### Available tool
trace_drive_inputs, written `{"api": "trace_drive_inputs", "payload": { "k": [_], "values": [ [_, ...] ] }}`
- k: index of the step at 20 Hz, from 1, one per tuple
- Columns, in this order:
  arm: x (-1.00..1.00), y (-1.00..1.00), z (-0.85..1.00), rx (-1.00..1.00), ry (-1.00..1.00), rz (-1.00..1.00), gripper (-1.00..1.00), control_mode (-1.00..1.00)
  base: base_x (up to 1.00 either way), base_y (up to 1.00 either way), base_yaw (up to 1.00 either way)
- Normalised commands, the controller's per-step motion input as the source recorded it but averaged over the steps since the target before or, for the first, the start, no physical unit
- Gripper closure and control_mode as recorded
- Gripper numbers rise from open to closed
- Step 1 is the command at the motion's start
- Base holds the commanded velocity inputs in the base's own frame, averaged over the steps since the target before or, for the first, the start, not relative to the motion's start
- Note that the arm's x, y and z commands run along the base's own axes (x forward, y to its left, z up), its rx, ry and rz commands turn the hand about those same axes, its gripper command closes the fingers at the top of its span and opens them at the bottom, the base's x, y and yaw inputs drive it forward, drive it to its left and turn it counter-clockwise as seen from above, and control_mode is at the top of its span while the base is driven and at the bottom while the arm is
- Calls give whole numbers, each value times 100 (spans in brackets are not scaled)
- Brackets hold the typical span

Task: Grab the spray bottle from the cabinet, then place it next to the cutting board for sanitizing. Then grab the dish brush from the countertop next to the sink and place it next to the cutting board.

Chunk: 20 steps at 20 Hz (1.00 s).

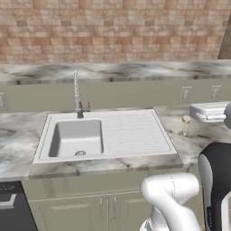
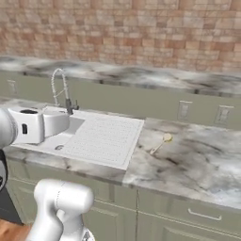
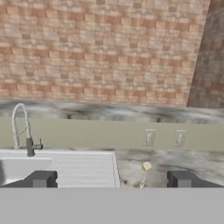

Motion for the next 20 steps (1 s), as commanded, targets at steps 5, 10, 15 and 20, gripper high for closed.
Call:
{"api": "trace_drive_inputs", "payload": {
  "k": [5, 10, 15, 20],
  "values": [
    [0, 0, 0, 0, 0, 0, -100, 100, 8, -36, -22],
    [0, 0, 0, 0, 0, 0, -100, 100, 0, -41, -27],
    [0, 0, 0, 0, 0, 0, -100, 100, 43, -25, -16],
    [0, 0, 0, 0, 0, 0, -100, 100, 85, -15, -1]
  ]
}}
